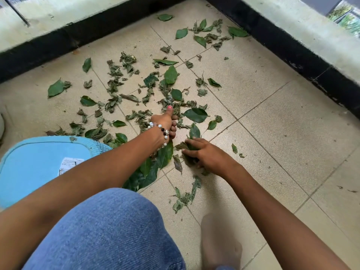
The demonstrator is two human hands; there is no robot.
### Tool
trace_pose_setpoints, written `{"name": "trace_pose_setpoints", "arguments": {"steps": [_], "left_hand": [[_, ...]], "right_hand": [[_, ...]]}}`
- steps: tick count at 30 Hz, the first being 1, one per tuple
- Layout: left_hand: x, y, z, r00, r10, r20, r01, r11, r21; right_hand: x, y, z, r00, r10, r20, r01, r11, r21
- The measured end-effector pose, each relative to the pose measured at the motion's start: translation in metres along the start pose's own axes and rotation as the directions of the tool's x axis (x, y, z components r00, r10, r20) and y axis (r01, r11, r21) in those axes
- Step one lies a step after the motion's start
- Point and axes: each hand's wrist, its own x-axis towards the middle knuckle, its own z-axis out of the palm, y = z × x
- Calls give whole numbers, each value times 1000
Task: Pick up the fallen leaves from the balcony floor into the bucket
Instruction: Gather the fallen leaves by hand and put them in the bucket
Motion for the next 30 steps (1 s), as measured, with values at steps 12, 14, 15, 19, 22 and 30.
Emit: {"name": "trace_pose_setpoints", "arguments": {"steps": [12, 14, 15, 19, 22, 30], "left_hand": [[-21, -13, 14, 986, -36, 164, 3, 981, 196], [-25, -14, 18, 976, -67, 209, 21, 976, 217], [-28, -14, 21, 965, -101, 243, 51, 978, 203], [-42, -14, 38, 894, -187, 406, 146, 981, 130], [-45, -12, 48, 890, -240, 387, 236, 970, 59], [-32, -15, 45, 965, -187, 183, 201, 977, -63]], "right_hand": [[-14, 14, -7, 718, 623, -310, -162, 583, 796], [-13, 14, -19, 670, 736, -95, -34, 159, 987], [-11, 14, -23, 665, 743, -73, 29, 72, 997], [-1, -4, -37, 599, 763, -243, -57, 343, 938], [2, -18, -41, 586, 628, -512, -60, 664, 745], [5, -26, -38, 896, 376, -237, 48, 450, 892]]}}
